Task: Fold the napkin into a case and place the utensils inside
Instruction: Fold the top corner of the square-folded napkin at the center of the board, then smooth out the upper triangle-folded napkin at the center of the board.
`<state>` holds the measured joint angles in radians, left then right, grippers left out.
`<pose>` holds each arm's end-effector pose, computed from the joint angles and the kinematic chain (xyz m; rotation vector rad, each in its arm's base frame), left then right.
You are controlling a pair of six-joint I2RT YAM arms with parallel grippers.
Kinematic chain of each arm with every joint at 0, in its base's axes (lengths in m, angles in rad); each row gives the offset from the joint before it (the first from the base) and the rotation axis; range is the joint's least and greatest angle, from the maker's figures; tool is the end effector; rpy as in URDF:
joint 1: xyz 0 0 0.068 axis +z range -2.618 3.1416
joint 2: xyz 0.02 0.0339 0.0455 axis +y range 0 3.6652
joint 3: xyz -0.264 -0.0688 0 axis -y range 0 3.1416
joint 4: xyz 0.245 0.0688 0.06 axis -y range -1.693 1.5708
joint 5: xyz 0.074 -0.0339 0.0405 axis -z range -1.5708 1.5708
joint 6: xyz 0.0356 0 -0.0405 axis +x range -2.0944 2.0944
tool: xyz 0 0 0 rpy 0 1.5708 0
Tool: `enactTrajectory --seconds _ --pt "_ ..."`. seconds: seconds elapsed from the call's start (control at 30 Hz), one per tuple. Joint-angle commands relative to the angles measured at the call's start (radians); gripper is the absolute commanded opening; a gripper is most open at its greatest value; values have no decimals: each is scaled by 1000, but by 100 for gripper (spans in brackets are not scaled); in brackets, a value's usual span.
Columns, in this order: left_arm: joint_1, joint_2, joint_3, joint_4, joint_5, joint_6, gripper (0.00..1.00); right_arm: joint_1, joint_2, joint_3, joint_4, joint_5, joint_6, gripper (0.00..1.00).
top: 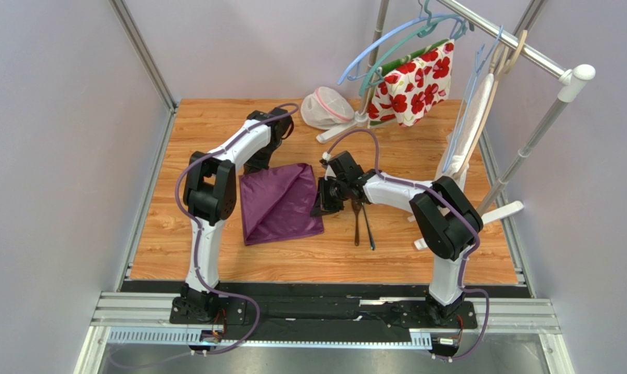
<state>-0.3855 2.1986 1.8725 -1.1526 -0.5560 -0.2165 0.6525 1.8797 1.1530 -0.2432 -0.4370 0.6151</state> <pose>0.4110 -0.1465 0.2017 0.1997 2.7944 0.7252 0.2954 0.2447 0.1594 -0.2397 2.7363 0.9931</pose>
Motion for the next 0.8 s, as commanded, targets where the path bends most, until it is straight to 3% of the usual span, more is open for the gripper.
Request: enactTrajectory --seconds 0.0,0.03,0.1,0.2,0.3,0.37,0.43,0.5,0.57,0.63,0.77 --pt "5 -5 56 -9 -57 5 10 6 15 37 15 0 -14 0" --pt "5 -13 62 -7 -71 -9 21 6 21 42 15 0 -17 0" --pt "5 -52 80 -22 -113 -36 30 4 29 68 12 15 -34 0" --pt "5 -138 77 -51 -133 -86 37 -2 53 152 -17 47 -58 3" --pt "5 -258 10 -64 -81 -112 37 -20 91 224 -62 55 -81 8" --pt "5 -372 -109 -29 58 -132 33 -33 113 284 -67 50 -80 11" --pt "5 -451 -218 54 277 -161 21 -40 134 353 -73 49 -84 16" --pt "5 -539 -364 99 393 -226 12 -45 180 410 -90 40 -83 19" --pt "5 -595 -511 212 603 -260 8 -45 216 480 -96 17 -83 21" --pt "5 -619 -585 304 718 -302 6 -45 260 516 -97 6 -78 22" --pt "5 -636 -696 358 752 -322 4 -51 324 596 -96 -14 -69 22"
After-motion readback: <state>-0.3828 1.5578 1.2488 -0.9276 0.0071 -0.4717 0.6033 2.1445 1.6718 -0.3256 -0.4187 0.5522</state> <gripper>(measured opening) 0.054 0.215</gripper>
